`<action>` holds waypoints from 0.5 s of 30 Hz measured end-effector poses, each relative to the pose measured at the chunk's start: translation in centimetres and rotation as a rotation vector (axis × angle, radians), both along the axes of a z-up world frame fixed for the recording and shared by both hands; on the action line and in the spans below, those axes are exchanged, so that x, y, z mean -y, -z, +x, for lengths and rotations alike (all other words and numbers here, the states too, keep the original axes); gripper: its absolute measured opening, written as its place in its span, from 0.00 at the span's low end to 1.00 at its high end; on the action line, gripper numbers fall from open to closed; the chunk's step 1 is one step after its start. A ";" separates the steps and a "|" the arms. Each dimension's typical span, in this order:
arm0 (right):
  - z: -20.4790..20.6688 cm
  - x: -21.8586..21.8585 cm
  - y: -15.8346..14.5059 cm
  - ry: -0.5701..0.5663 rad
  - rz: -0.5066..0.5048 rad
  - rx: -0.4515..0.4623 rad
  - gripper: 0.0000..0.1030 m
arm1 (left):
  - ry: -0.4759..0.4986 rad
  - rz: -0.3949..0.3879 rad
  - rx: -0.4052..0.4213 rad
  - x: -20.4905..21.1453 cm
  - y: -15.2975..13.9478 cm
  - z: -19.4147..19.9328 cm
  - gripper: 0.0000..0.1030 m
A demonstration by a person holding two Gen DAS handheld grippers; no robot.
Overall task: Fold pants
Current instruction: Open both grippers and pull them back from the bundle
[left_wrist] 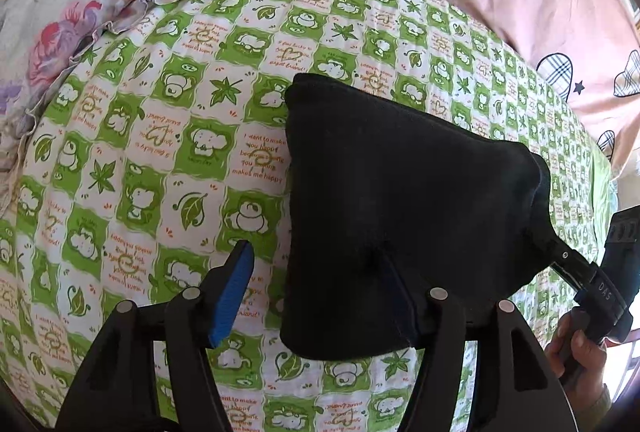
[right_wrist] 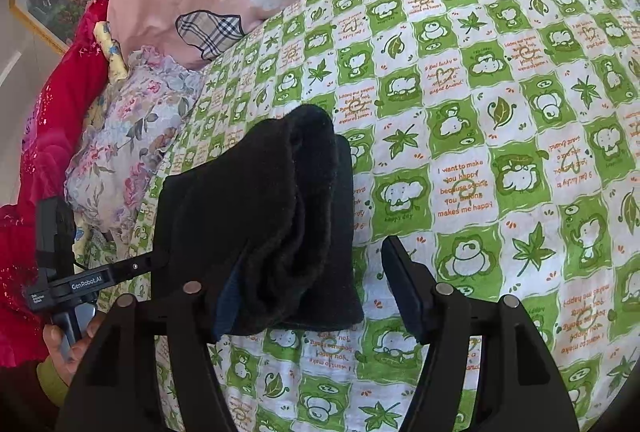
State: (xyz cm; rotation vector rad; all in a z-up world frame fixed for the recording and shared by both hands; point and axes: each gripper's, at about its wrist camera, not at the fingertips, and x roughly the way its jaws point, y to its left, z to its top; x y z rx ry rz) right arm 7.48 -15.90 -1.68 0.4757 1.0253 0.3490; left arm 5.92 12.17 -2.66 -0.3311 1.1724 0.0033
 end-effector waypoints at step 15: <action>-2.1 -2.7 -2.8 -0.051 -0.088 0.068 0.85 | -0.014 0.136 0.021 1.4 -1.4 -2.4 0.68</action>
